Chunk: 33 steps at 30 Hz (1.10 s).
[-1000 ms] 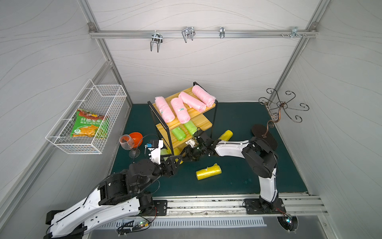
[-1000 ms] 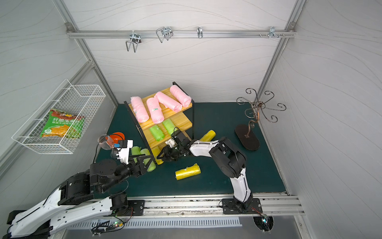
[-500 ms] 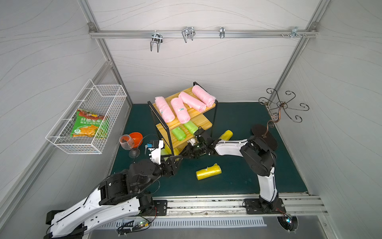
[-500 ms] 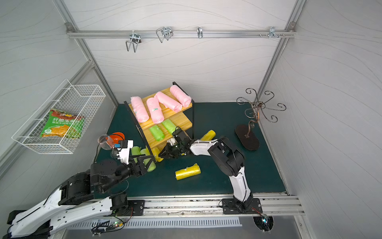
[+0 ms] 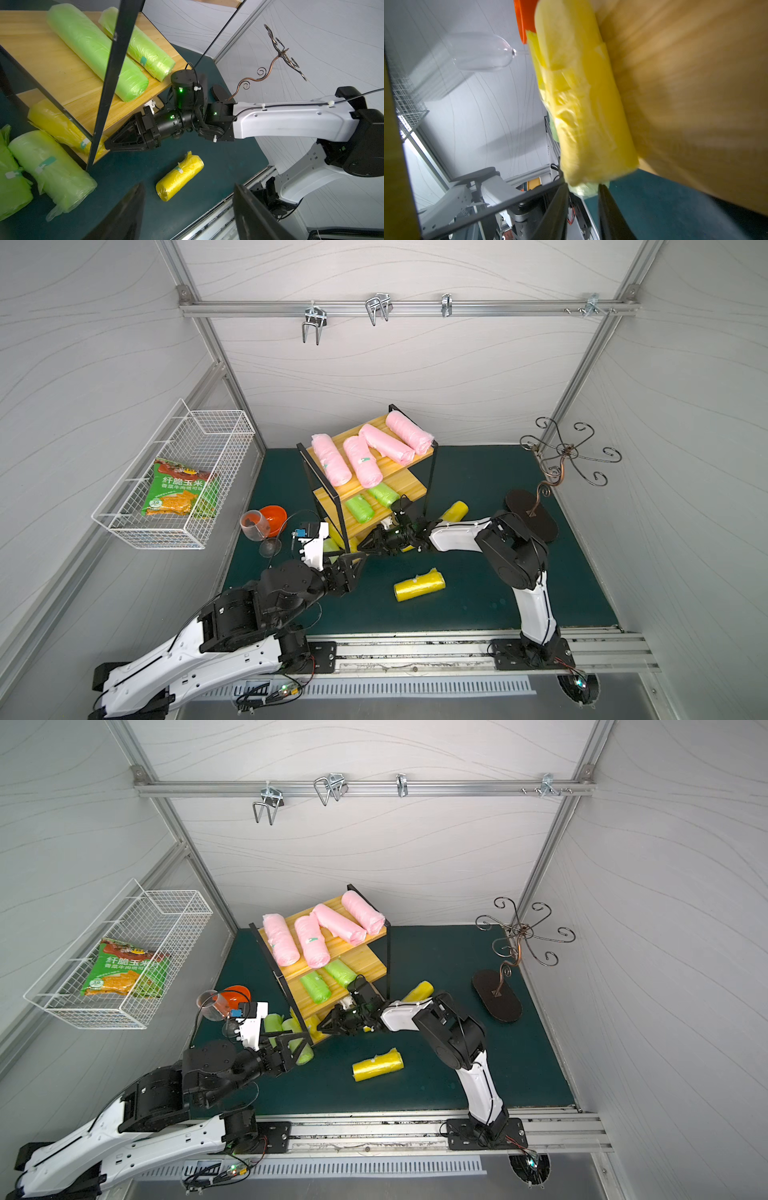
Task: Sort the rolls of trash bags by color and place them on the shelf
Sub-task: Place the roll of trash bags on the shelf.
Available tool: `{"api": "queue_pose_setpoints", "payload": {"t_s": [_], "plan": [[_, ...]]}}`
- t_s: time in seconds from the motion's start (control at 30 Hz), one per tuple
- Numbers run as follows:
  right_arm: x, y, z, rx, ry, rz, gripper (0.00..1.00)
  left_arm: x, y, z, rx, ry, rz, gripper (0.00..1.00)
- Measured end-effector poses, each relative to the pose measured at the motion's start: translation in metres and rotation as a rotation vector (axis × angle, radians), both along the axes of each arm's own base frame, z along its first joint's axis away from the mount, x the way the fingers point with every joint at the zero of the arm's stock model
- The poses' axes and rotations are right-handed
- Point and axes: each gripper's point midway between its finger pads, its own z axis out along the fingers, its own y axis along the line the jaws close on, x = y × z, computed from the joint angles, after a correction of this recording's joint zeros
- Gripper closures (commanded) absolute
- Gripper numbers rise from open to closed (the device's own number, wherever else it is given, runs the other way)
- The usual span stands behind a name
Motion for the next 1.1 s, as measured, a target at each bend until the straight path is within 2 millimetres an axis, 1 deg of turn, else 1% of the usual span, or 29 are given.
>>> {"api": "queue_pose_setpoints", "payload": {"t_s": [0.07, 0.13, 0.2, 0.33, 0.37, 0.47, 0.5, 0.57, 0.67, 0.73, 0.83, 0.97, 1.03, 1.1], "plan": [[-0.006, -0.007, -0.002, -0.010, 0.004, 0.003, 0.59, 0.000, 0.000, 0.000, 0.000, 0.000, 0.000, 0.27], [-0.011, -0.013, 0.002, -0.016, 0.001, 0.005, 0.53, 0.000, 0.000, 0.000, 0.001, 0.000, 0.000, 0.27], [-0.015, -0.018, 0.011, -0.015, -0.015, 0.011, 0.50, 0.000, 0.000, 0.000, 0.002, 0.001, 0.000, 0.26], [-0.021, -0.029, 0.039, -0.017, -0.063, 0.022, 0.44, 0.000, -0.001, -0.001, 0.007, 0.003, -0.001, 0.23], [-0.025, -0.033, 0.042, -0.035, -0.063, 0.027, 0.44, 0.000, -0.001, -0.001, 0.009, 0.002, -0.001, 0.23], [-0.038, -0.051, 0.040, -0.114, -0.071, 0.046, 0.41, 0.000, 0.000, -0.005, 0.028, 0.006, -0.004, 0.21], [-0.042, -0.059, 0.040, -0.140, -0.083, 0.053, 0.40, 0.000, 0.000, -0.007, 0.041, 0.007, -0.007, 0.21], [-0.049, -0.073, 0.048, -0.168, -0.130, 0.062, 0.37, -0.001, 0.001, -0.012, 0.075, 0.016, -0.015, 0.20], [-0.060, -0.099, 0.070, -0.185, -0.221, 0.063, 0.32, -0.003, 0.002, -0.019, 0.128, 0.032, -0.028, 0.20], [-0.067, -0.121, 0.085, -0.195, -0.280, 0.057, 0.27, -0.004, 0.003, -0.024, 0.160, 0.043, -0.038, 0.20], [-0.077, -0.151, 0.097, -0.215, -0.352, 0.062, 0.26, -0.006, 0.002, -0.030, 0.181, 0.061, -0.052, 0.20], [-0.089, -0.181, 0.098, -0.270, -0.453, 0.128, 0.25, -0.007, -0.003, -0.032, 0.183, 0.071, -0.066, 0.20], [-0.094, -0.193, 0.093, -0.315, -0.507, 0.182, 0.25, -0.007, -0.006, -0.034, 0.183, 0.074, -0.072, 0.20], [-0.094, -0.202, 0.088, -0.361, -0.556, 0.225, 0.26, -0.006, -0.008, -0.036, 0.185, 0.077, -0.075, 0.20]]}}
